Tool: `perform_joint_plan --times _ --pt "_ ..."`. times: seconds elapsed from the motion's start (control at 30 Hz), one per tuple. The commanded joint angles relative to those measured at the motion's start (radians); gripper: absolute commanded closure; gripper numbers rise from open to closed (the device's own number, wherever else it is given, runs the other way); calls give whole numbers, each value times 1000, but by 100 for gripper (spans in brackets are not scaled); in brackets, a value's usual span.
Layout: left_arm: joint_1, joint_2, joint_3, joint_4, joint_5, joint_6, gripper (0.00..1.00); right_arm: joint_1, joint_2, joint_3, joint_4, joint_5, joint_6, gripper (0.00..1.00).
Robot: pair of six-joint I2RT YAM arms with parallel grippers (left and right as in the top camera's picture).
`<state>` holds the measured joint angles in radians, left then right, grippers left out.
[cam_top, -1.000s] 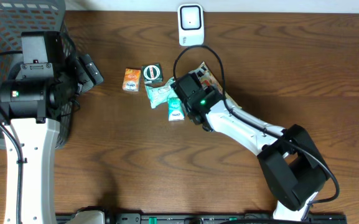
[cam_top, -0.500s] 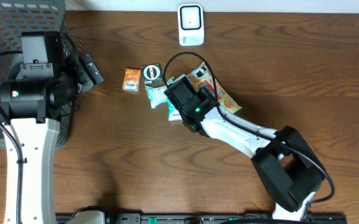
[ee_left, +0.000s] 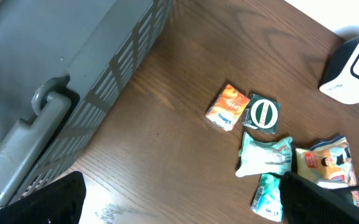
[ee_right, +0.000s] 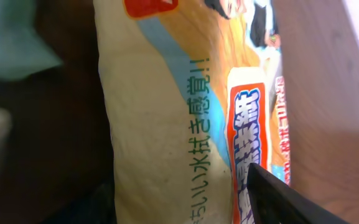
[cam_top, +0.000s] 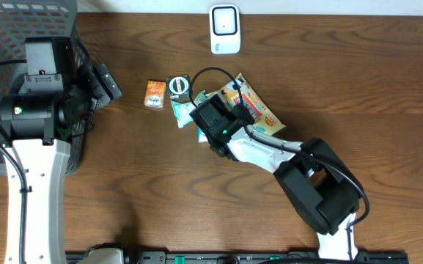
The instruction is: Scan the item barcode
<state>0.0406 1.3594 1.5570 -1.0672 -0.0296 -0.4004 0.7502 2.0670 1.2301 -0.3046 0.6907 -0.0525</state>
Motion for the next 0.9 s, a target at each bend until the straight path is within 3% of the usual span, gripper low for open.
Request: perform_joint_plan --times 0.0,0.03,0.07,0.1,0.3,0.63,0.87 --pt "5 -6 0 -2 -5 -9 2 -26 99 -17 -13 -8 -9 39" --pt "5 -6 0 -2 -5 -9 2 -29 108 -17 -13 -8 -9 44" --pt "5 -6 0 -2 -5 -9 2 -32 112 -17 -21 -8 -8 70" --pt "5 -6 0 -2 -5 -9 2 -32 112 -17 -22 -8 -8 78" --pt "5 -6 0 -2 -5 -9 2 -32 108 -6 -13 -8 -3 99" --pt "5 -6 0 -2 -5 -9 2 -57 -70 121 -189 -56 89 99" --pt "5 -6 0 -2 -5 -9 2 -190 -269 165 -332 -620 90 99"
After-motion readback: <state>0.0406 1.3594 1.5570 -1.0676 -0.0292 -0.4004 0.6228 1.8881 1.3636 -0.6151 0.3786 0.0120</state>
